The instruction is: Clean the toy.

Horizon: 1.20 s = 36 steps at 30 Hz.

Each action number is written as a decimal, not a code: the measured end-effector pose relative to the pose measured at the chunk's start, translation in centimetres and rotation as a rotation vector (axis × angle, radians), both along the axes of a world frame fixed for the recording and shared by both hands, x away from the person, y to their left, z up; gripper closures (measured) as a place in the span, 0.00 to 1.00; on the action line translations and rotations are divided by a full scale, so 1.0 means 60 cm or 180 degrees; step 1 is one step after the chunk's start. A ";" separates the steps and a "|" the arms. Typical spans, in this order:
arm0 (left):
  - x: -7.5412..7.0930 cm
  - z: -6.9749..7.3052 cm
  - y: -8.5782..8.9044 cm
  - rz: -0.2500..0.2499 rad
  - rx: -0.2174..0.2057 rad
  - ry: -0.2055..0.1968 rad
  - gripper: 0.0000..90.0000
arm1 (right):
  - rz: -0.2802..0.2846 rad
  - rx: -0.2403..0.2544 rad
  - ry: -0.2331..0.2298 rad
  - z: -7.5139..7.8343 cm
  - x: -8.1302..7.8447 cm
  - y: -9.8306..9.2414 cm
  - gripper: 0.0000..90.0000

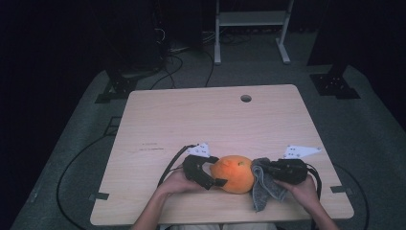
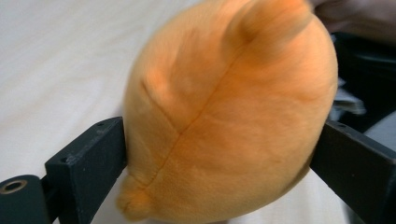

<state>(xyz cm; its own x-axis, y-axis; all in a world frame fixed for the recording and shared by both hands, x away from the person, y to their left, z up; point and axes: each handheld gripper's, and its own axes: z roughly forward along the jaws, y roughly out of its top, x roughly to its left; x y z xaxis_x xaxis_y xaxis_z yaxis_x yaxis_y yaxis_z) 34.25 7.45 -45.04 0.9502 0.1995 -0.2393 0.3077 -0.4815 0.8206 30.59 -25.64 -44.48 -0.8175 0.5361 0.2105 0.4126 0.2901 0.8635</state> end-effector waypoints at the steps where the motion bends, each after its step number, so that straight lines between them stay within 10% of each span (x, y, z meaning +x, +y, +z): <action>1: -0.001 0.001 -0.001 -0.0011 -0.0012 -0.0023 0.06 | -0.0010 -0.0002 0.0016 -0.002 0.000 -0.002 0.89; 8: -0.015 0.017 0.005 0.0020 -0.0113 -0.0191 0.27 | -0.0141 -0.0132 0.0155 -0.014 0.003 -0.028 0.89; 21: -0.035 0.084 -0.003 0.0249 0.0150 -0.0354 0.34 | 0.0386 0.0370 -0.0600 0.121 -0.032 0.047 0.89; 27: -0.039 0.065 -0.018 0.0439 0.0233 -0.0333 0.30 | 0.0358 0.0285 -0.0569 0.103 -0.007 0.091 0.89; 36: -0.018 0.039 0.008 0.0203 0.0141 -0.0266 0.06 | 0.0294 0.0234 -0.0493 0.071 0.000 0.079 0.90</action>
